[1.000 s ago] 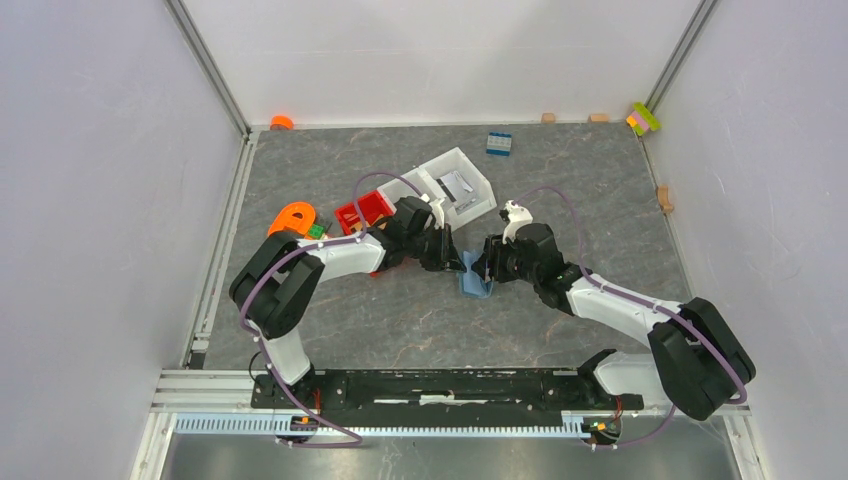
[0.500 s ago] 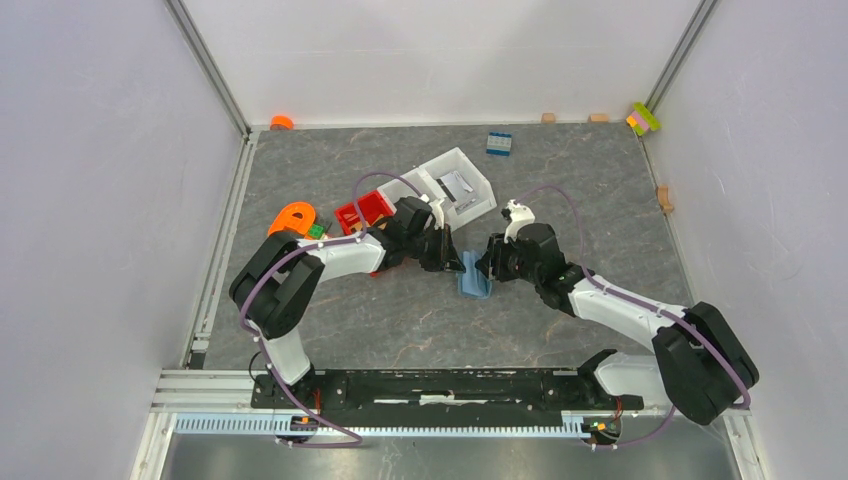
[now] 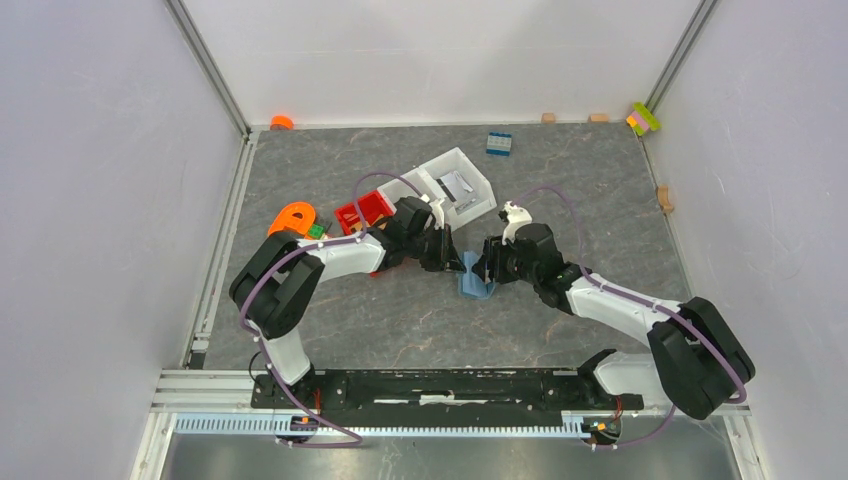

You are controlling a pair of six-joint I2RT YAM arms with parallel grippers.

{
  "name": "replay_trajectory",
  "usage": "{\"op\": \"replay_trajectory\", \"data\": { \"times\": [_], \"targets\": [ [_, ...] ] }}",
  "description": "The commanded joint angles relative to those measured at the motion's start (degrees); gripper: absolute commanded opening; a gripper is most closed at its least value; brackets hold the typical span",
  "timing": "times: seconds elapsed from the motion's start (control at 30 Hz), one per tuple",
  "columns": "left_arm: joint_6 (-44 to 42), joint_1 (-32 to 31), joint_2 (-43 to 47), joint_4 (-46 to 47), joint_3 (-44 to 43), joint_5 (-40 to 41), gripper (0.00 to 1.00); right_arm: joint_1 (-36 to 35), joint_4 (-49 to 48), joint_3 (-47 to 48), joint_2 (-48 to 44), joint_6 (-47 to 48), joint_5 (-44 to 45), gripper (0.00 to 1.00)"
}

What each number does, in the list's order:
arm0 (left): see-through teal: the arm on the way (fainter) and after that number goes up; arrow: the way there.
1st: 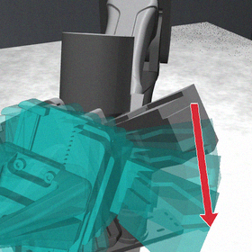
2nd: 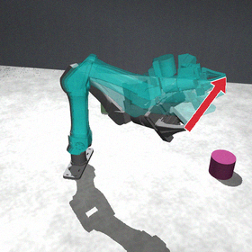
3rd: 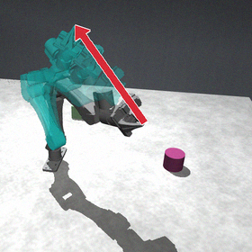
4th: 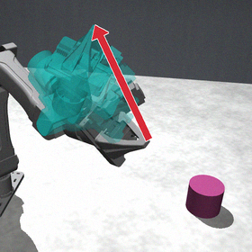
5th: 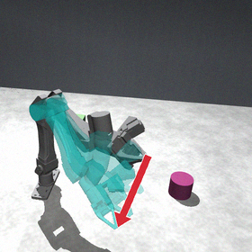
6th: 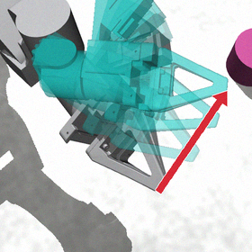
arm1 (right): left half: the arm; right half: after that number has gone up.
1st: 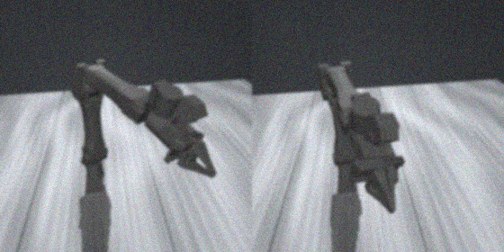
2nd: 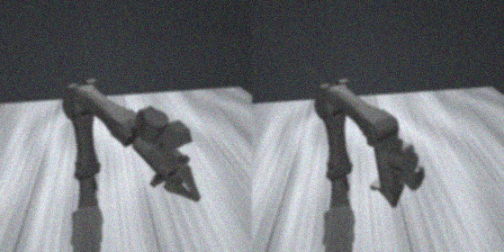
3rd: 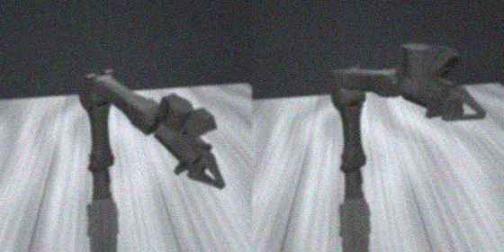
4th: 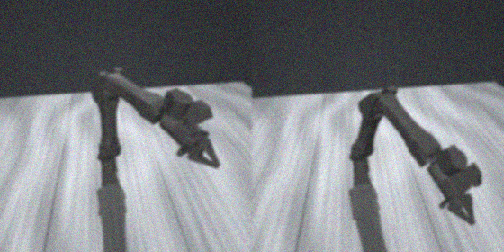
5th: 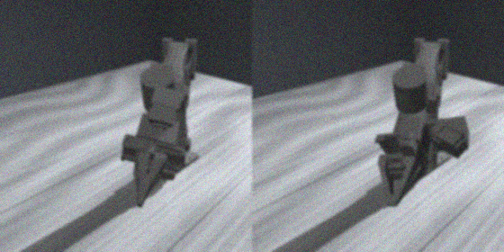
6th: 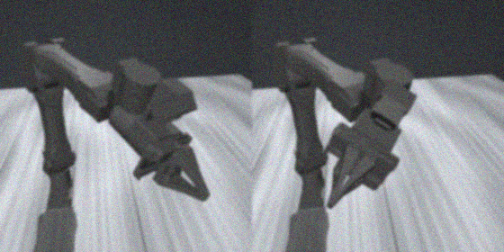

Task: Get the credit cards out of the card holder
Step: Remove the credit card from the card holder.

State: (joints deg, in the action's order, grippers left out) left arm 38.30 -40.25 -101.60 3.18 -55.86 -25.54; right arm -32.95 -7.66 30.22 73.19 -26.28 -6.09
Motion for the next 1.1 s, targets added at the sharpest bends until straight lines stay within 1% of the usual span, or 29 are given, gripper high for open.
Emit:
{"op": "replay_trajectory", "data": {
  "times": [0.0, 0.27, 0.53, 0.77, 0.9, 1.07],
  "targets": [
    [-1.21, 0.08, 2.17, 2.53, -0.13, -0.82, 0.17, -0.01, -1.3, 1.69, 0.12, 0.8, -1.68, 0.56],
    [-1.13, 0.08, 2.67, 3.0, 0.08, -1.17, 0.17, -0.02, -0.56, 2.3, 1.12, 1.13, -1.57, 0.54],
    [-0.82, 0.08, 4.27, 5.27, 1.18, -2.32, 0.17, -0.27, 1.49, 3.82, 3.15, 1.72, -0.38, 0.54],
    [-1.02, 0.17, 4.31, 4.48, 1.19, -1.15, 0.17, -0.27, 2.21, 3.09, 0.33, 1.79, 4.24, 0.38],
    [-1.2, 0.19, 4.57, 3.78, 1.1, -0.3, 0.17, -0.27, 2.82, 3.26, 0.07, 1.82, 5.22, 0.33],
    [-1.3, 0.33, 4.71, 3.15, 1.1, 0.4, 0.17, -0.28, 5.25, 4.38, -0.22, 2.53, 8.53, 0.31]
  ]
}}
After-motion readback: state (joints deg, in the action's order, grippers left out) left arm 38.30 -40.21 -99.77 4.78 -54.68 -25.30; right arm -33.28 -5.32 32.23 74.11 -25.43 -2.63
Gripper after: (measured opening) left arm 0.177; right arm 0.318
